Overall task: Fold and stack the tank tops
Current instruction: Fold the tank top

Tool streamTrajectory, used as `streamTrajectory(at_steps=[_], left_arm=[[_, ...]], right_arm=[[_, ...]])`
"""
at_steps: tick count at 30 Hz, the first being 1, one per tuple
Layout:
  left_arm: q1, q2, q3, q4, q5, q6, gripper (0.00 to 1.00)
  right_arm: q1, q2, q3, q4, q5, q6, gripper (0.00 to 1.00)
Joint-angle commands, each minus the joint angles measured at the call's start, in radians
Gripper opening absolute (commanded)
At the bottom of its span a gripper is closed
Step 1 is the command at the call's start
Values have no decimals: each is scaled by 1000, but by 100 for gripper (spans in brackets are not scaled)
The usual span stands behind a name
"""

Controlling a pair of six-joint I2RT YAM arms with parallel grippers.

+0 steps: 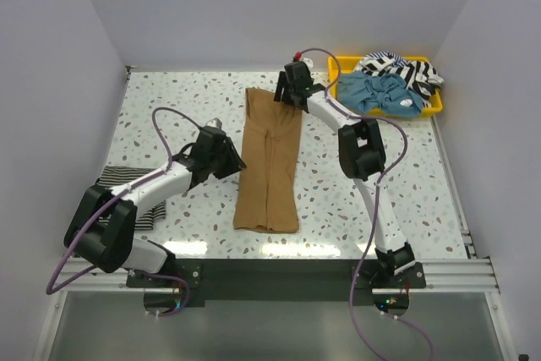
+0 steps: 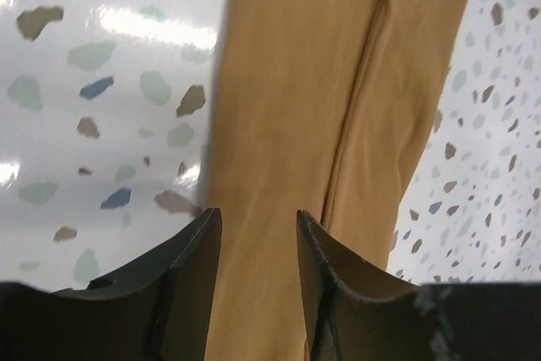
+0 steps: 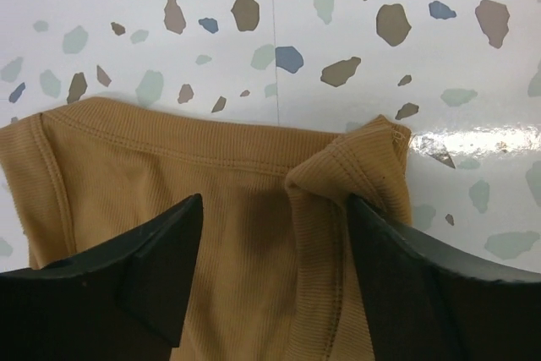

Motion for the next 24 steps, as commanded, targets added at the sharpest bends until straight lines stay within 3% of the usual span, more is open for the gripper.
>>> streamTrajectory(at_steps=[1,5,12,14,15,16,18,19,20,24], left_arm=[[-20,-58,33,-214,-65,-21,47],[-37,-135,-4,-325,-87,-67,56],[-69,-264,-163,-356,-46,-62,58],[-97,-290,-190,-372,-45,-67,58],[-110,-300,-200,-377,-45,-68,58],[-115,-311,-211,-374,-45,-71,58],[-117,-339,-248,-353,-15,-72,58],[-117,-342,-257,-333,-10,-68,57],[-117,-337,-269,-310,37,-58,57],[-121,-347,-308,-250,108,-36,56]], right_arm=[[-7,-141,49,3,-94,-42,75],[-7,-218,80,-87,-112,-21,80],[-1,-376,-82,-184,-129,22,82],[12,-483,-218,-221,-94,40,80],[28,-531,-383,-180,-86,47,77],[37,-590,-385,-155,-79,54,76],[71,-747,-634,-115,-60,85,70],[87,-792,-773,-100,-51,100,62],[123,-874,-840,-89,-54,123,56],[230,-1002,-1093,-77,-24,184,53]])
